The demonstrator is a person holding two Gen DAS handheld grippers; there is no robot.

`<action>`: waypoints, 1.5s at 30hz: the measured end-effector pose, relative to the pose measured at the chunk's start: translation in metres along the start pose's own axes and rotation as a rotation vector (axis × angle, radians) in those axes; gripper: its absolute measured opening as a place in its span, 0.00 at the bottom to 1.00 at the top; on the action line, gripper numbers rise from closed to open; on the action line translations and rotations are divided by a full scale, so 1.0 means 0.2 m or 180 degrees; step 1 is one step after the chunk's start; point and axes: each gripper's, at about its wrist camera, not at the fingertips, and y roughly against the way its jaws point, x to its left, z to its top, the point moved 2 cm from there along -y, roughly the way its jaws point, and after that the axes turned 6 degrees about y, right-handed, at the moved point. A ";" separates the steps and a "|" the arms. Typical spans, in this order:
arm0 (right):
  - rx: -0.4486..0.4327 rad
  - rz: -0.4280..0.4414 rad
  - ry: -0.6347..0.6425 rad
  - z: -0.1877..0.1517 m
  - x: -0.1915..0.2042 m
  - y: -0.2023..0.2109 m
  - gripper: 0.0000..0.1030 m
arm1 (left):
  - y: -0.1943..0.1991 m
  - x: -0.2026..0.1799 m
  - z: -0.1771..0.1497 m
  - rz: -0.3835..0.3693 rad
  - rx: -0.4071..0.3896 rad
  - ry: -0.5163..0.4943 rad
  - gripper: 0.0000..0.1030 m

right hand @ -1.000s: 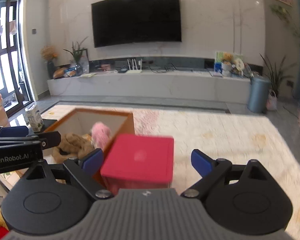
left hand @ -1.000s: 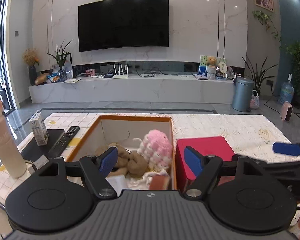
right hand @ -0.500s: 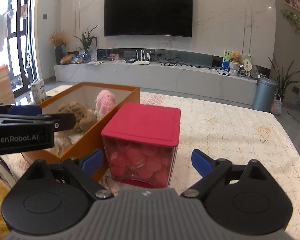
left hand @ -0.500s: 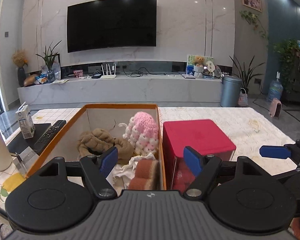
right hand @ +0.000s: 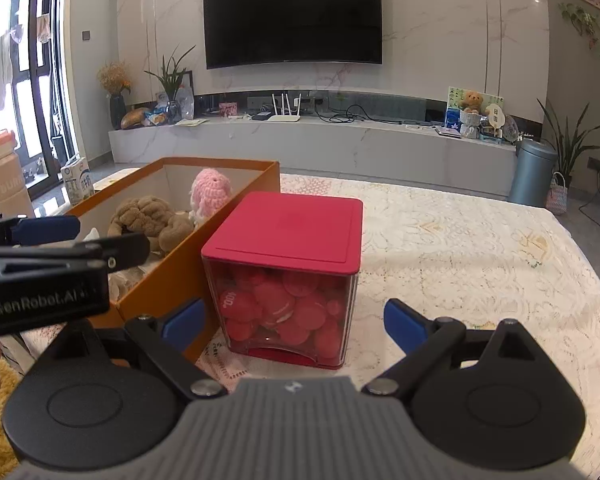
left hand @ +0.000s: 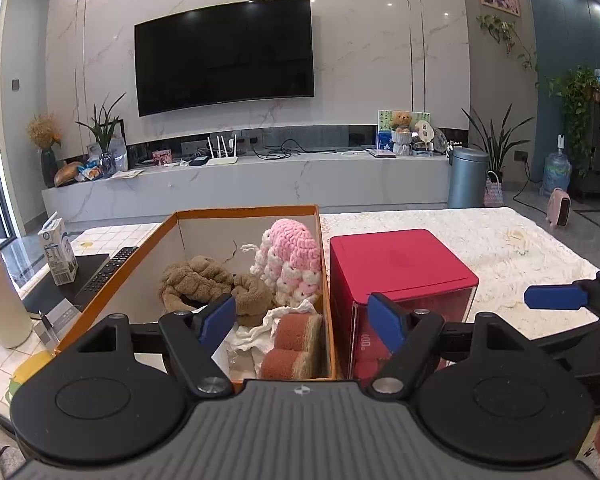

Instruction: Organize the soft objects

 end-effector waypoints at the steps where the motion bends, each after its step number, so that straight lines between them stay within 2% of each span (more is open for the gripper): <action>1: -0.0002 0.0001 -0.0003 0.00 0.00 0.00 0.92 | 0.00 0.00 0.00 -0.0011 0.0008 0.0003 0.86; 4: 0.0000 -0.0011 0.0012 -0.01 0.00 0.00 0.92 | -0.01 0.00 0.00 -0.0072 0.0081 0.0076 0.86; 21: 0.0028 0.0007 0.0094 -0.01 0.01 0.00 0.92 | -0.02 -0.01 -0.01 -0.0064 0.0061 0.0025 0.86; 45: 0.0041 0.0037 0.0197 -0.01 0.06 0.01 0.92 | -0.01 -0.01 -0.02 0.0038 0.0094 0.0001 0.86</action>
